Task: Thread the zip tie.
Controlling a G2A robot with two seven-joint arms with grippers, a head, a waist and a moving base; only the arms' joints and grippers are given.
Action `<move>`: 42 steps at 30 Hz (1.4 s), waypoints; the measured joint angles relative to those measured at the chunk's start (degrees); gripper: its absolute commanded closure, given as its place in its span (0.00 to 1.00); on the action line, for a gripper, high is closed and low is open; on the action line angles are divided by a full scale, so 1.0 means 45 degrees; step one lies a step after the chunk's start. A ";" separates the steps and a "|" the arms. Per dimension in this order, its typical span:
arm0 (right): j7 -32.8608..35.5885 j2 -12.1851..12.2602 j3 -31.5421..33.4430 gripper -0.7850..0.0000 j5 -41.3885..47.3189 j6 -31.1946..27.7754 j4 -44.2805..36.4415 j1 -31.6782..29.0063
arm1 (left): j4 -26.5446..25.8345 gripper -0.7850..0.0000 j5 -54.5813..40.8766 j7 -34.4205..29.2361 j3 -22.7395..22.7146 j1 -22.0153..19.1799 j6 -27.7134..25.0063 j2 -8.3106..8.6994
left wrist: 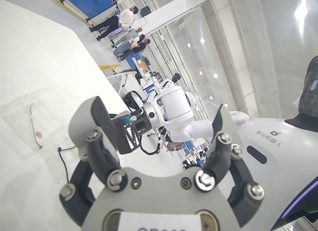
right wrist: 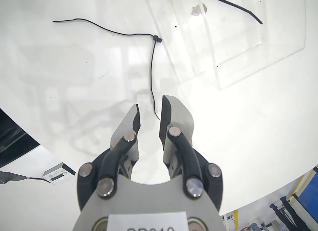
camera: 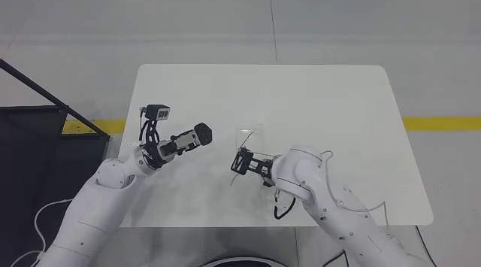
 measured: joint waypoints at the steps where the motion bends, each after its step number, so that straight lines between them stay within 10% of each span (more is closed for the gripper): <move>1: 0.0010 -0.0005 -0.0056 0.70 0.0030 0.0009 0.0054 0.0053 | 0.0001 0.00 0.0001 -0.0011 -0.0013 0.0008 0.0000 -0.0004; 29: 0.0095 -0.0176 -0.0938 0.73 0.0647 0.0096 0.1397 0.1066 | 0.0041 0.00 0.0024 -0.0226 -0.0352 0.0123 0.0029 -0.0137; 35: 0.0075 -0.0201 -0.1051 1.00 0.0780 0.0075 0.1619 0.1232 | 0.0031 0.00 0.0026 -0.0240 -0.0412 0.0148 0.0041 -0.0165; 42: 0.0089 -0.0185 -0.1147 1.00 0.0849 0.0089 0.1567 0.1315 | 0.0010 0.00 0.0071 -0.0254 -0.0467 0.0154 0.0068 -0.0199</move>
